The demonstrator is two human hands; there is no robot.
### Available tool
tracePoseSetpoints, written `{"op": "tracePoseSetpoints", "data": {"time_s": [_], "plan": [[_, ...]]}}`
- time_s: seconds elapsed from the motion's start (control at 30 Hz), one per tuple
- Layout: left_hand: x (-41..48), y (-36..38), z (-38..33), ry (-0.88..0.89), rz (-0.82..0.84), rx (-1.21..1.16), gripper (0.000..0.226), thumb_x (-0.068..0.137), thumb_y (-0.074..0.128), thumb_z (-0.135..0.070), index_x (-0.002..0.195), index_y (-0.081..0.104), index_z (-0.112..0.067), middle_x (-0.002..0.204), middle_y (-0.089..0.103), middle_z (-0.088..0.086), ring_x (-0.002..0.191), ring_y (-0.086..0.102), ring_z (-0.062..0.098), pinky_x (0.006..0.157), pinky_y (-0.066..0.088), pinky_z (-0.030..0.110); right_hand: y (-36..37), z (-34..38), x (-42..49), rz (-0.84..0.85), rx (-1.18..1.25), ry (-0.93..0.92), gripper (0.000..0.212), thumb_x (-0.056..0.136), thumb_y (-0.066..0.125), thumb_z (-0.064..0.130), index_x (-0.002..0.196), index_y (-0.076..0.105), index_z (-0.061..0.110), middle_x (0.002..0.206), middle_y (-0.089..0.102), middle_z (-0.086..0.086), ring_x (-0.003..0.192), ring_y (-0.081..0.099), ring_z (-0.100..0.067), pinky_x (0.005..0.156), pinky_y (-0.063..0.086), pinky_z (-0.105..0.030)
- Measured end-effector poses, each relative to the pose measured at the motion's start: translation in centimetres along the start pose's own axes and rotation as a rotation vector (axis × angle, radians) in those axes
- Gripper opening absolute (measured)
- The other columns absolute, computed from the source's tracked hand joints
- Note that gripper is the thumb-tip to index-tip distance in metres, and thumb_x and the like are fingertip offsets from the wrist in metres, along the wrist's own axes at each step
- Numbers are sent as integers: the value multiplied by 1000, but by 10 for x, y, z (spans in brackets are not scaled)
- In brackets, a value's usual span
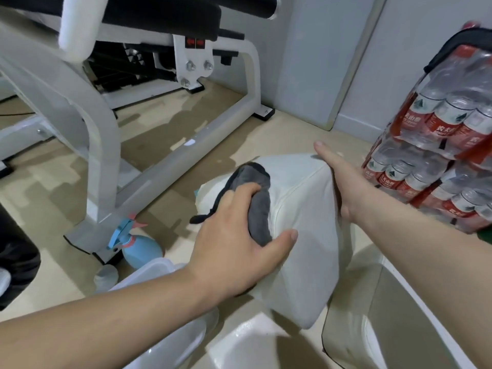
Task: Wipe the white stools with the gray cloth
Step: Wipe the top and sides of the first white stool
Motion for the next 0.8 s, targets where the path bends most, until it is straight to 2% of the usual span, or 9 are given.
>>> {"op": "tracePoseSetpoints", "data": {"time_s": [0.1, 0.2, 0.33, 0.4, 0.47, 0.53, 0.6, 0.7, 0.8], "plan": [[-21, 19, 5, 43, 167, 32, 59, 80, 69, -70, 126, 42, -44, 122, 53, -20, 104, 58, 11, 85, 48, 32, 18, 41, -64, -66, -211, -157, 128, 34, 86, 88, 141, 54, 26, 142, 54, 3, 137, 51, -25, 113, 42, -50], [-25, 25, 7, 145, 334, -65, 33, 86, 65, -51, 113, 50, -40, 108, 61, -17, 96, 62, 15, 85, 53, 38, 35, 51, -98, 4, -378, -316, 96, 67, 89, 58, 143, 42, 23, 144, 40, 2, 144, 36, -26, 120, 36, -46], [21, -13, 19, -3, 58, -177, 51, 91, 63, -33, 137, 44, -43, 127, 65, -8, 110, 64, 22, 94, 52, 42, 44, 51, -106, 126, -432, -441, 68, 68, 77, 58, 126, 49, 38, 133, 41, 6, 139, 37, -19, 115, 36, -41], [40, -21, 11, -15, -3, -136, 75, 94, 62, -39, 158, 23, -41, 146, 56, -2, 123, 59, 26, 102, 50, 45, 44, 50, -103, 115, -463, -499, 49, 81, 73, 62, 122, 53, 45, 130, 42, 6, 139, 36, -19, 111, 33, -37], [37, -5, -13, 120, 85, -46, 87, 94, 55, -56, 165, 11, -35, 147, 47, 1, 130, 50, 26, 105, 47, 44, 44, 50, -99, 53, -500, -532, 38, 93, 62, 66, 122, 56, 42, 129, 41, 4, 142, 34, -23, 111, 30, -37], [18, 28, -28, 272, 198, 132, 88, 92, 38, -71, 166, 14, -31, 128, 42, 1, 116, 47, 27, 96, 48, 48, 44, 49, -94, 15, -485, -528, 37, 98, 57, 64, 123, 58, 38, 129, 41, 1, 143, 33, -27, 117, 29, -39], [16, 47, -23, 325, 177, 281, 82, 92, 28, -76, 165, 19, -39, 121, 38, -3, 107, 41, 24, 91, 46, 48, 42, 47, -88, 22, -439, -501, 35, 96, 58, 63, 121, 58, 38, 130, 42, 0, 140, 37, -28, 121, 31, -44], [35, 50, -10, 277, 127, 294, 74, 89, 30, -81, 158, 21, -56, 123, 35, -5, 110, 40, 23, 90, 43, 44, 30, 43, -81, -1, -411, -474, 39, 90, 56, 64, 120, 57, 39, 131, 43, -1, 137, 41, -29, 119, 35, -50], [45, 52, 13, 176, 146, 239, 64, 92, 42, -72, 152, 25, -56, 122, 43, 0, 110, 52, 29, 88, 52, 44, 13, 38, -76, -31, -378, -421, 43, 91, 55, 62, 127, 53, 37, 136, 41, 0, 138, 41, -29, 115, 37, -47]]}}
Point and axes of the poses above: each hand's wrist, its own x-axis towards the middle knuckle, its own y-axis out of the palm, z = x × y, the point moved 6 cm from there along x, towards the middle knuckle
